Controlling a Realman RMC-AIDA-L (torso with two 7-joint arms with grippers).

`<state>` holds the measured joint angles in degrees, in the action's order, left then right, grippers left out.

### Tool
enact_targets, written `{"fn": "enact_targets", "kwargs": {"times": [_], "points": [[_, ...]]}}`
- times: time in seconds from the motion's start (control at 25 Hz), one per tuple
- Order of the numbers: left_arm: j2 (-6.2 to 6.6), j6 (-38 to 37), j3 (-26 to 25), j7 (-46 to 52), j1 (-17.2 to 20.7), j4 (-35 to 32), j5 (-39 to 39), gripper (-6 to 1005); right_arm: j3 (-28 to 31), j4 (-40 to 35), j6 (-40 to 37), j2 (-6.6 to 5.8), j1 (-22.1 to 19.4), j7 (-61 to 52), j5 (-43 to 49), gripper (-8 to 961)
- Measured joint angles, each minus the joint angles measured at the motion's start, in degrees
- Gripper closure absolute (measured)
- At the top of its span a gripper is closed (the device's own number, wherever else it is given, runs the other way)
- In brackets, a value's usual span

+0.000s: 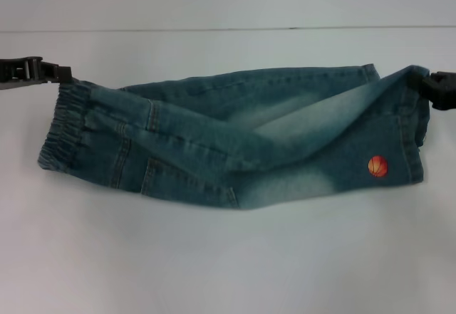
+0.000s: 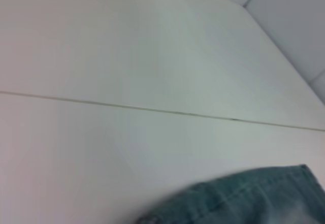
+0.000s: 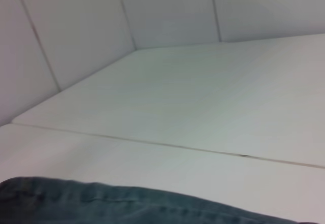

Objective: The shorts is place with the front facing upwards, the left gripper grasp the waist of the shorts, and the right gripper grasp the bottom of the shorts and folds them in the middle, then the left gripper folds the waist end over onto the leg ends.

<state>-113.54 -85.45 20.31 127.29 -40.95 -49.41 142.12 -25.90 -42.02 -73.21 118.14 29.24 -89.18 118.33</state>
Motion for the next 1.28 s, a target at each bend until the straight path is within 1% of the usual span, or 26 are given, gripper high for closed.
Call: {"fn": "enact_targets", "kwargs": {"times": [0.16,0.36,0.52,0.72,0.92,1.12,1.28], "points": [[-0.61,3.83,0.09,0.01,0.42,0.75,-0.08,941,0.06,1.54,4.17,0.00,1.09,-0.76,-0.12,929],[-1.17,7.52,0.06,0.03,1.22,0.77,-0.15,940,-0.21,3.26,9.17,0.04,1.66,-0.50,-2.67,928],[-1.71,9.69,0.05,0.06,1.85,0.77,-0.17,939,-0.67,3.85,11.30,0.13,2.54,0.63,-3.61,928],[-2.42,11.61,0.08,0.05,2.58,0.76,-0.19,937,-1.81,4.75,14.08,0.49,3.81,2.18,-3.65,928],[-3.03,12.23,0.09,-1.73,3.05,0.70,-1.07,936,-2.87,5.52,18.67,1.49,5.04,6.19,-3.64,929],[-3.61,12.45,0.18,-3.76,3.35,0.57,-2.91,935,-2.91,7.89,23.05,1.56,6.34,8.62,-3.64,929],[-3.70,12.50,0.51,-4.05,3.30,0.58,-3.05,934,-2.93,8.60,23.54,1.54,6.83,9.84,-3.69,928]]}}
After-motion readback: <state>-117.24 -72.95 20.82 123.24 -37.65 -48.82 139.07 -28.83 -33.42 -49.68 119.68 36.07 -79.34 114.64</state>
